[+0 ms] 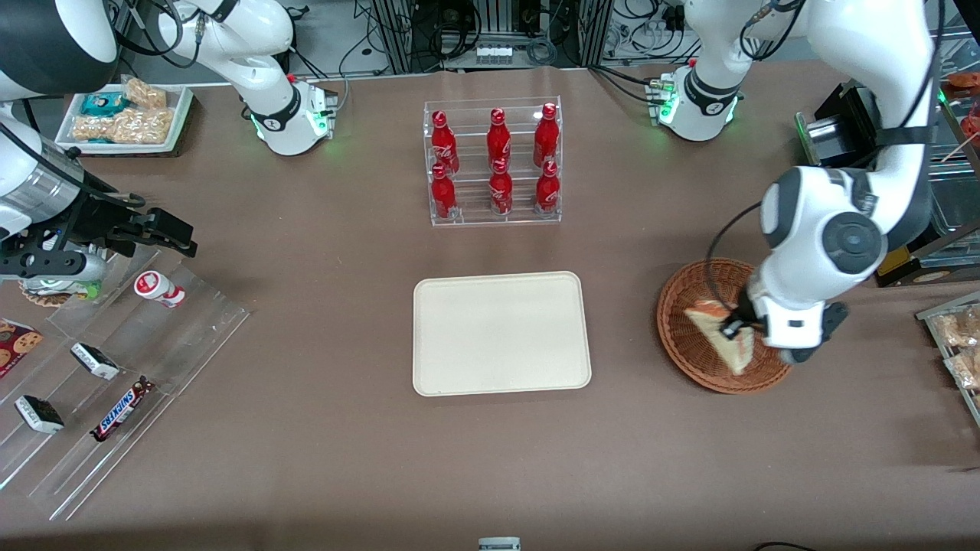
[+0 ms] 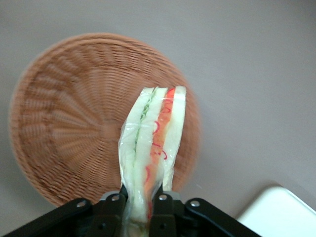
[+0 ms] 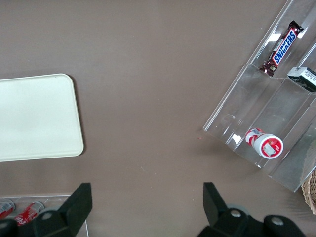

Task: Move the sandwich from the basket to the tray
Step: 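Lift the sandwich and carry it over the cream tray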

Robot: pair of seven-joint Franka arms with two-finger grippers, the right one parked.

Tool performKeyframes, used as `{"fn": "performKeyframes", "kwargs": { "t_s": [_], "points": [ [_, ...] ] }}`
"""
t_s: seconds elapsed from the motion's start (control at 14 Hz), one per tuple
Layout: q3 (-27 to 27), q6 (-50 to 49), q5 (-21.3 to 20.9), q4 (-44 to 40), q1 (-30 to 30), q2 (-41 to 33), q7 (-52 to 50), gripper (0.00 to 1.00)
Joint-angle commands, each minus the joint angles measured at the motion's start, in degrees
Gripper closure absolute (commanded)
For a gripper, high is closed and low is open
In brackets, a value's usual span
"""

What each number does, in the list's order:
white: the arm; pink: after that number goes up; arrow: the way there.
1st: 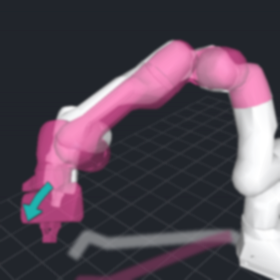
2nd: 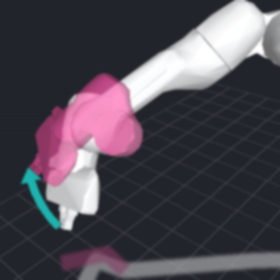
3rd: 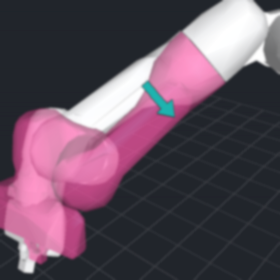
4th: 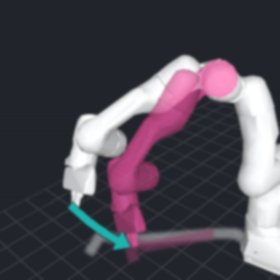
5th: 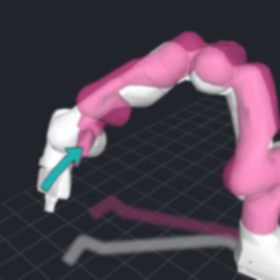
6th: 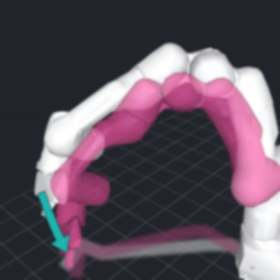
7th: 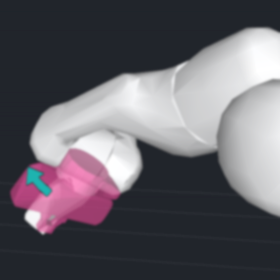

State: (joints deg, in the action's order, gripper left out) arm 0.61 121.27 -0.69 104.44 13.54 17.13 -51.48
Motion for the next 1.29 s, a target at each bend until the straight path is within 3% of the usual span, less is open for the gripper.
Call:
{"fn": "performKeyframes", "kwargs": {
  "t_s": [0.0, 0.21, 0.43, 0.64, 1.21],
  "points": [
    [0.18, -1.21, 0.25, -10.11, 7.61, 8.94, 0.94, 1.0],
    [0.27, -0.08, -0.28, -18.82, 15.44, 17.21, 2.6, 1.0],
    [0.27, 7.91, -1.86, -19.18, 21.42, 20.39, 2.7, 1.0],
    [0.45, 9.16, -1.95, -21.55, 26.7, 23.63, 1.91, 1.0],
    [0.62, 11.62, -2.73, -22.79, 30.4, 27.87, -3.36, 0.93]
  ]
}}
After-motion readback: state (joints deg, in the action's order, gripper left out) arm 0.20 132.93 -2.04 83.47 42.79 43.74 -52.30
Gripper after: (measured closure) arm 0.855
